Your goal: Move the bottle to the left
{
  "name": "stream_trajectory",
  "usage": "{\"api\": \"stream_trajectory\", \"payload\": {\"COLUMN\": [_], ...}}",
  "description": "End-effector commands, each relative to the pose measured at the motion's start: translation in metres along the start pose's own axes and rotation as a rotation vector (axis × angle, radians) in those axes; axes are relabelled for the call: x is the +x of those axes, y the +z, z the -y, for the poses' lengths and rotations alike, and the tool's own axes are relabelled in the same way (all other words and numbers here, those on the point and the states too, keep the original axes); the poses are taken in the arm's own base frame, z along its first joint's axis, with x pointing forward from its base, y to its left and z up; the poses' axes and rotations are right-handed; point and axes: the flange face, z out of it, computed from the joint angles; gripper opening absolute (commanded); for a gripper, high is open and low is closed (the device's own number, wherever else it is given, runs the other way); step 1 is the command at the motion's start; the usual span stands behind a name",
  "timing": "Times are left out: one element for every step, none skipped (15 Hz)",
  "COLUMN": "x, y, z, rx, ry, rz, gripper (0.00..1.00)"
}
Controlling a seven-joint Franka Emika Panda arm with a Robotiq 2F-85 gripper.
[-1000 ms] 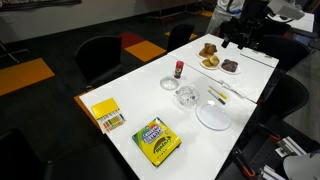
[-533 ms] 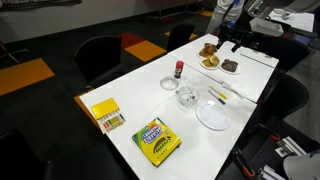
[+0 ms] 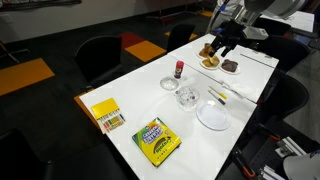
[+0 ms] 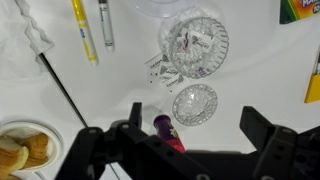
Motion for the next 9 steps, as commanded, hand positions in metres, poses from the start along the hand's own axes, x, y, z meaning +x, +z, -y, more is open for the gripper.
{"api": "stream_trajectory", "payload": {"x": [0.033,0.040,0.048,0.056,0.063,0.045,0.048,0.048,0.048], "y": [0.001,0.000,0.001,0.004,0.007,-0.003,0.000,0.001,0.000], "z": [-0.005,-0.006,-0.006,-0.005,-0.003,-0.003,-0.003,-0.002,-0.002], "rx": [-0.106,-0.148,-0.193,-0.236,-0.281,-0.227,-0.236,-0.235,-0.235], "ry": [-0.155,-0.198,-0.239,-0.282,-0.321,-0.249,-0.253,-0.253,-0.252], "rz": [0.072,0.079,0.076,0.056,0.034,0.042,0.041,0.044,0.043], "gripper": [1.00,1.00,1.00,1.00,1.00,1.00,1.00,1.00,1.00]}}
